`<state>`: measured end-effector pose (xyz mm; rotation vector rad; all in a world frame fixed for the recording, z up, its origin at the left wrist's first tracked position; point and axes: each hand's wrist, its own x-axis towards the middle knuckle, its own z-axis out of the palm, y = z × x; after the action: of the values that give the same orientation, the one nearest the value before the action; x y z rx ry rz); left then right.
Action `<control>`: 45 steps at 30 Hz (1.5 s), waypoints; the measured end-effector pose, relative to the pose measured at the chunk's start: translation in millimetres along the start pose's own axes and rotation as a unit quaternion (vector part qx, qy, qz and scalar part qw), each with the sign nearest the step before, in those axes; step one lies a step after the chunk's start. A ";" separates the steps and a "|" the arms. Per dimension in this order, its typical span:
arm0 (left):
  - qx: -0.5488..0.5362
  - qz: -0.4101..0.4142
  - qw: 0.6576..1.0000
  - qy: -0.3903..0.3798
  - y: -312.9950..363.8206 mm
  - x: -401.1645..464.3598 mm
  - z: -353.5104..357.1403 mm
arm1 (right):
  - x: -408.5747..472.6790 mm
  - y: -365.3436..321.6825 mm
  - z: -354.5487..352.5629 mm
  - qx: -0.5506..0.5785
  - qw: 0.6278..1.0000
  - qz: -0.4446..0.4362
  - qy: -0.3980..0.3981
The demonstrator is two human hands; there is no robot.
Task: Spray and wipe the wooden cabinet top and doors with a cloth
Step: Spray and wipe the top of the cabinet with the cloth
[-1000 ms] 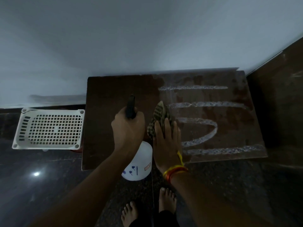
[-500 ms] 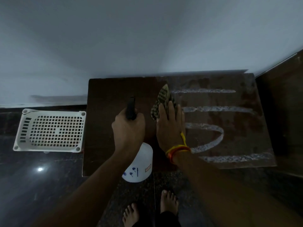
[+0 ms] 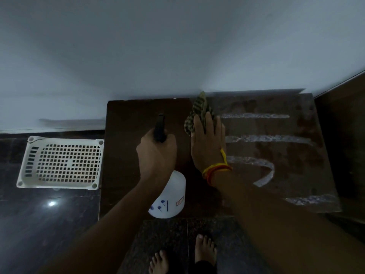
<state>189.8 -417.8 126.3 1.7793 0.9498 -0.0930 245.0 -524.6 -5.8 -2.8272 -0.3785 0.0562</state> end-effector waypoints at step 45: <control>-0.018 0.006 1.000 0.005 -3.9 -0.7 -8.1 | 30.8 10.0 -14.1 0.001 0.999 -0.005 -0.048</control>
<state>183.9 -411.1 127.1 1.7537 0.9426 -0.0594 278.2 -529.7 4.8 -2.8268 -0.4146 0.1905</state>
